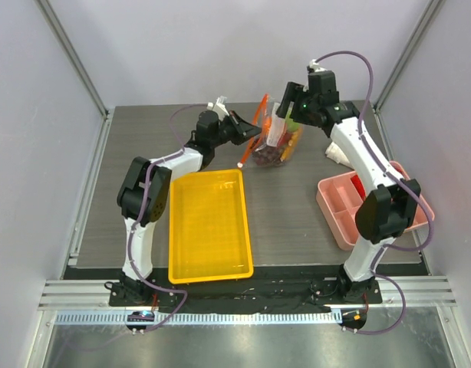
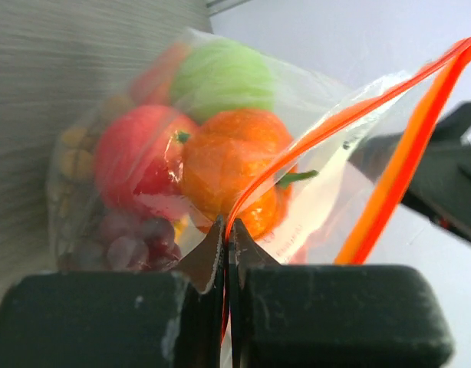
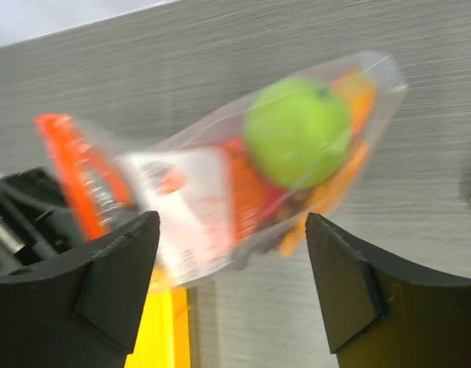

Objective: Open the zip-top bag and remove the fake food

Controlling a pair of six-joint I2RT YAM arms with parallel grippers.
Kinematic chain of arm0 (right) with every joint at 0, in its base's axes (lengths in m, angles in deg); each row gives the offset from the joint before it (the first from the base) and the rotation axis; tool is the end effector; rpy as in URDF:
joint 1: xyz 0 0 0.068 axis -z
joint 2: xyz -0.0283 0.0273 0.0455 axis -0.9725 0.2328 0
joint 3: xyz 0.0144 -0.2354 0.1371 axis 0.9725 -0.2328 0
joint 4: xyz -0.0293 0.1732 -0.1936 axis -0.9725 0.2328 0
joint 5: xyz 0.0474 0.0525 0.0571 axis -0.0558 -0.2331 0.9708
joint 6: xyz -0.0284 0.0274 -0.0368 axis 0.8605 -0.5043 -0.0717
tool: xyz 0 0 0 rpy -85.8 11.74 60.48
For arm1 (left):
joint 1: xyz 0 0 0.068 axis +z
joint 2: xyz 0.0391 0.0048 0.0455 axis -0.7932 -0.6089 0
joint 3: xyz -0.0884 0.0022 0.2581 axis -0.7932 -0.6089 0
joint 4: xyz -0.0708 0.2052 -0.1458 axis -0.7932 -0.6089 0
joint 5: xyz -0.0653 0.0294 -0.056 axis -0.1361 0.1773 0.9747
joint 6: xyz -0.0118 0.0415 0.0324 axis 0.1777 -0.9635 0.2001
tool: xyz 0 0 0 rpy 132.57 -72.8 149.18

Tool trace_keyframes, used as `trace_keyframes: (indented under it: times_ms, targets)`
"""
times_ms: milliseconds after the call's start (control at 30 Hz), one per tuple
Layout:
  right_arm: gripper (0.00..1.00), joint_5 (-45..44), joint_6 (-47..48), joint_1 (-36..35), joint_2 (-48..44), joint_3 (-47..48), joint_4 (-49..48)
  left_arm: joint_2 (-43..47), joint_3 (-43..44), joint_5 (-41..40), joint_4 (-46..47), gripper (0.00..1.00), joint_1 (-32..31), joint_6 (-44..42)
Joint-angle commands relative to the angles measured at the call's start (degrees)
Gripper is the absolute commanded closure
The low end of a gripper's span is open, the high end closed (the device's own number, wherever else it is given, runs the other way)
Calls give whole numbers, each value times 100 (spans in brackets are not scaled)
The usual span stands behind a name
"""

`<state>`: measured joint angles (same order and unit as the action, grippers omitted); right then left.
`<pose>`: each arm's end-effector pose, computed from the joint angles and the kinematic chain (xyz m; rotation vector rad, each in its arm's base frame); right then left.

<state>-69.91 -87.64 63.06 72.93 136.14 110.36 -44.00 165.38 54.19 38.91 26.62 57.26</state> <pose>0.4100 0.1000 0.3663 0.1470 2.1753 0.4139 0.4389 -0.2311 0.2254 -0.2317 1.9315 -1.5256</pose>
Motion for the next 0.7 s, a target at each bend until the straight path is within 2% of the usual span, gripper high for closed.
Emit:
trace_keyframes:
  times_ms: [0,233,433,467,667]
  targets:
    - [21,-577,-140,-638,-894,-455,-216,670,-189,-513,812,100,-251,428]
    - [26,-902,-589,-938,-1457,-1343,-700,1057,-373,-962,575,100,-498,200]
    - [26,-1402,-317,-955,-1440,-1546,-499,978,-365,-944,566,100,-551,200]
    - [30,-1508,-247,-964,-1449,-1572,-446,978,-391,-953,566,100,-551,191]
    - [32,-1737,-88,-982,-1555,-2003,-507,987,-374,-971,505,100,-551,94]
